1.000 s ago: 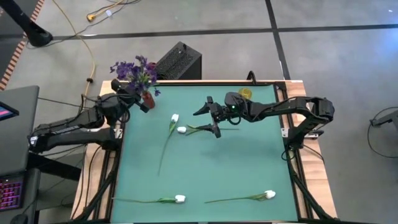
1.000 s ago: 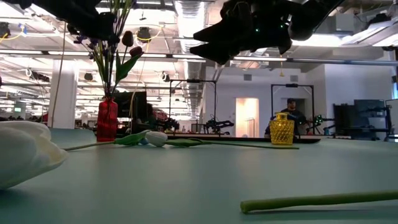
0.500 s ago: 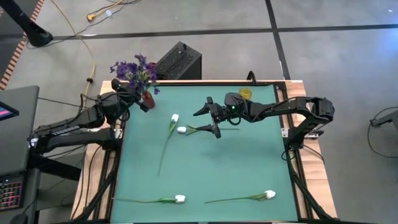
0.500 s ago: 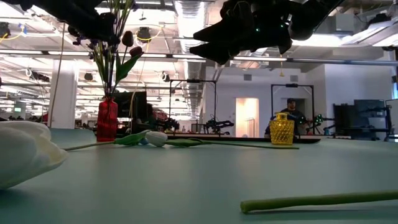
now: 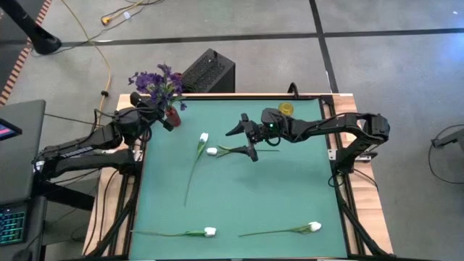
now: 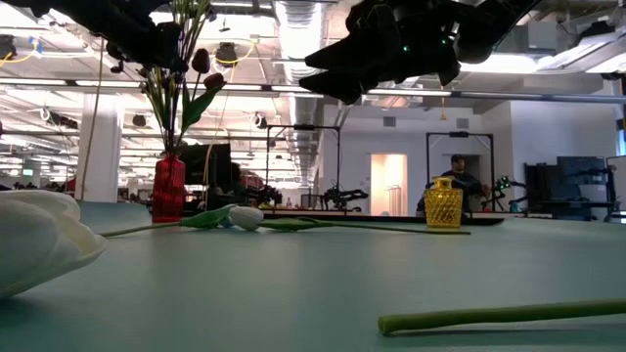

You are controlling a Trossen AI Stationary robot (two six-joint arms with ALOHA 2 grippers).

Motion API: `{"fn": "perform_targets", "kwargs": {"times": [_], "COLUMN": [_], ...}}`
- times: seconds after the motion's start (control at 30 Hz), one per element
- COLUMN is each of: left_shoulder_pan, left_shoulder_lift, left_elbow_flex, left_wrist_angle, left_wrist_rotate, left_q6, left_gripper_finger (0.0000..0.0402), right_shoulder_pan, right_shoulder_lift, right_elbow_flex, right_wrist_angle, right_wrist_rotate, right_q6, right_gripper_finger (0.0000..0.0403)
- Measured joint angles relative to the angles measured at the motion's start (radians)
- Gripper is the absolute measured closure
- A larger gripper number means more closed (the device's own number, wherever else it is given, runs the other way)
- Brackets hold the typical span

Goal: Sort flowers into vase by color
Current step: Put the violet flowers into the red vase

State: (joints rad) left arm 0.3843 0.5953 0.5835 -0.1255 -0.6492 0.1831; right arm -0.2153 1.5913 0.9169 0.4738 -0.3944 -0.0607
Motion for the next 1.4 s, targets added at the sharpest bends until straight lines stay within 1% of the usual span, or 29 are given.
{"fn": "perform_targets", "kwargs": {"times": [0.43,0.57,0.83,1.1,1.4], "left_shoulder_pan": [0.000,0.000,0.001,0.048,0.079], "left_shoulder_lift": [0.001,0.010,0.039,0.040,0.040], "left_elbow_flex": [0.000,0.000,0.000,0.000,0.000], "left_wrist_angle": [0.008,0.003,0.004,0.003,-0.038], "left_wrist_rotate": [0.000,0.016,0.009,0.043,0.044], "left_q6": [0.037,0.032,0.025,-0.013,-0.056], "left_gripper_finger": [0.0401,0.0401,0.0401,0.0401,0.0401], "right_shoulder_pan": [0.026,0.025,0.026,0.033,0.039], "right_shoulder_lift": [0.000,0.000,0.000,0.000,0.000], "right_elbow_flex": [0.000,0.000,0.000,0.000,0.000], "right_wrist_angle": [-0.004,-0.003,-0.003,-0.003,-0.004], "right_wrist_rotate": [-0.001,-0.001,-0.001,-0.001,-0.001], "right_q6": [-0.004,-0.004,0.000,0.000,-0.002], "right_gripper_finger": [0.0062,0.0062,0.0062,0.0062,0.0062]}}
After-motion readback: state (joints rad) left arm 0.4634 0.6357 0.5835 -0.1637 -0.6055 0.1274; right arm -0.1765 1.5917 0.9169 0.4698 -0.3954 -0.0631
